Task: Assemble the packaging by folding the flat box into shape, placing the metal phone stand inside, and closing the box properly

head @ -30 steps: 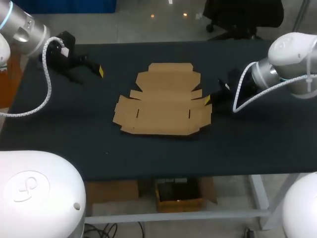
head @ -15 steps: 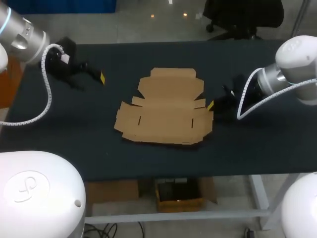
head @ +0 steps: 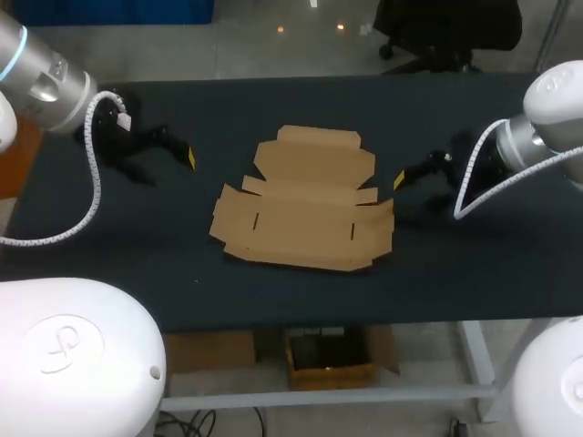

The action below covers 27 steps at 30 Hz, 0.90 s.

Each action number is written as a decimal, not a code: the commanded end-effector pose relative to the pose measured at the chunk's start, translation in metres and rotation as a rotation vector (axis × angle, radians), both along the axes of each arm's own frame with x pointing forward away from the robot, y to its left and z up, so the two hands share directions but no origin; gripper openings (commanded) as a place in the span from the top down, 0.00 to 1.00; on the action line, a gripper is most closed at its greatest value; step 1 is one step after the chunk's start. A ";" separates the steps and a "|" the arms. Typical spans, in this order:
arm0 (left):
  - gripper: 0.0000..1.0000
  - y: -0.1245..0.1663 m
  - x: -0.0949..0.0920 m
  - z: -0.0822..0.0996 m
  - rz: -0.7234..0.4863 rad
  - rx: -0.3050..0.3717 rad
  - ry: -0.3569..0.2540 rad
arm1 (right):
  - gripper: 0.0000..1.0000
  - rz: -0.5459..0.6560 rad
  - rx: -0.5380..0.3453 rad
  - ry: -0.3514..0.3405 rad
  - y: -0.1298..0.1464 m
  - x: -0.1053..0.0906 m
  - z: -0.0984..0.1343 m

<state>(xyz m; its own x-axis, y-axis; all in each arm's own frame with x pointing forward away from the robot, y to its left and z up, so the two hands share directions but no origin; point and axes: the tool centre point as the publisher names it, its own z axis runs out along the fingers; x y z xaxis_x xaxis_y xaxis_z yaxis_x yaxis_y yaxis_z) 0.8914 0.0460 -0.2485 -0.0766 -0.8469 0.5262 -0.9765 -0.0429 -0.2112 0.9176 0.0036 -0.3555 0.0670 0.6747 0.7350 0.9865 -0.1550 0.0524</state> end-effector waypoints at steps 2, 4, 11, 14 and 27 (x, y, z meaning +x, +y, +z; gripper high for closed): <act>0.00 0.001 0.002 0.000 -0.002 0.004 0.008 | 0.00 -0.007 -0.018 0.000 -0.002 -0.008 0.011; 0.00 0.001 0.002 0.000 -0.002 0.004 0.008 | 0.00 -0.007 -0.018 0.000 -0.002 -0.008 0.011; 0.00 0.001 0.002 0.000 -0.002 0.004 0.008 | 0.00 -0.007 -0.018 0.000 -0.002 -0.008 0.011; 0.00 0.001 0.002 0.000 -0.002 0.004 0.008 | 0.00 -0.018 -0.009 0.005 0.002 -0.005 0.013; 0.00 -0.011 0.019 -0.024 0.040 0.010 0.040 | 0.00 -0.055 -0.023 0.108 0.026 -0.010 -0.021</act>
<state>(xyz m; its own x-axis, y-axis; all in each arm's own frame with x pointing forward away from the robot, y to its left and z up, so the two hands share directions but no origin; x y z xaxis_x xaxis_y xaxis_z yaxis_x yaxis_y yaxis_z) 0.9027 0.0376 -0.2686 -0.0266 -0.8509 0.5246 -0.9786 -0.0849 -0.1874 0.8998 0.0274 -0.3678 0.1719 0.6812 0.7117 0.9765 -0.2129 -0.0321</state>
